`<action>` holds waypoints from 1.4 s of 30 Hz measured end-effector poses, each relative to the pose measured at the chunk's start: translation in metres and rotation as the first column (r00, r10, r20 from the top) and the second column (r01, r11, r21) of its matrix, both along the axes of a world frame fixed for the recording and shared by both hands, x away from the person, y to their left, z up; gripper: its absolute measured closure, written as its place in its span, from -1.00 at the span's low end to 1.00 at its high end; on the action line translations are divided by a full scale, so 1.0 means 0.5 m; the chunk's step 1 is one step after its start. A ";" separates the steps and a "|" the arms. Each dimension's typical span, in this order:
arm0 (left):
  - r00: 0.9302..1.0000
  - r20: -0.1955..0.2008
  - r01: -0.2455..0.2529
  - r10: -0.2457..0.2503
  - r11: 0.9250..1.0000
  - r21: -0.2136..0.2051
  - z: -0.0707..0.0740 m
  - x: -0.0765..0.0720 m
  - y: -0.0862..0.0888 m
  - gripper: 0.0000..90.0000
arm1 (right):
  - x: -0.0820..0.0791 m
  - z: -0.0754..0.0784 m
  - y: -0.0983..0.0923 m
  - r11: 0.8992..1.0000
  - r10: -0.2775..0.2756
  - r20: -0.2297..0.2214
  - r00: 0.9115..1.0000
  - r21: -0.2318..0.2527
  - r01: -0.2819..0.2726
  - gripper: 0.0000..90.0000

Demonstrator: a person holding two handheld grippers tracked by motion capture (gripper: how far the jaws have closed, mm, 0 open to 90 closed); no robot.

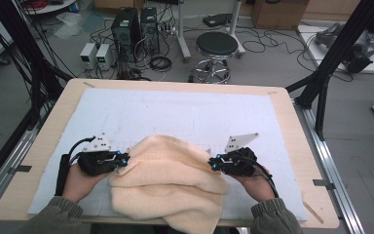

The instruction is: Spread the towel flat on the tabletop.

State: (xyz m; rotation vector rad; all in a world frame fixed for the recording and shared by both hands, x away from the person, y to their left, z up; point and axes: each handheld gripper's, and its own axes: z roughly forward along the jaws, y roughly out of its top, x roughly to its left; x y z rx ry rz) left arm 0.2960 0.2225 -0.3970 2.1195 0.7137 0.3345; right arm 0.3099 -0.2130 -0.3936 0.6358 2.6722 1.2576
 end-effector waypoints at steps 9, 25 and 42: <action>0.998 0.032 -0.057 0.058 0.997 -0.045 0.023 0.006 0.007 0.83 | 0.006 0.015 -0.013 0.999 -0.009 0.011 1.000 0.035 0.008 0.86; 0.946 0.136 -0.272 0.295 0.948 -0.165 0.061 0.027 0.018 0.83 | 0.026 0.085 -0.021 0.994 -0.089 0.130 0.988 0.074 0.079 0.86; 1.000 -0.005 0.011 -0.011 0.999 0.039 -0.018 -0.015 -0.001 0.88 | -0.008 -0.001 -0.005 1.000 -0.010 0.035 0.999 -0.027 0.011 0.85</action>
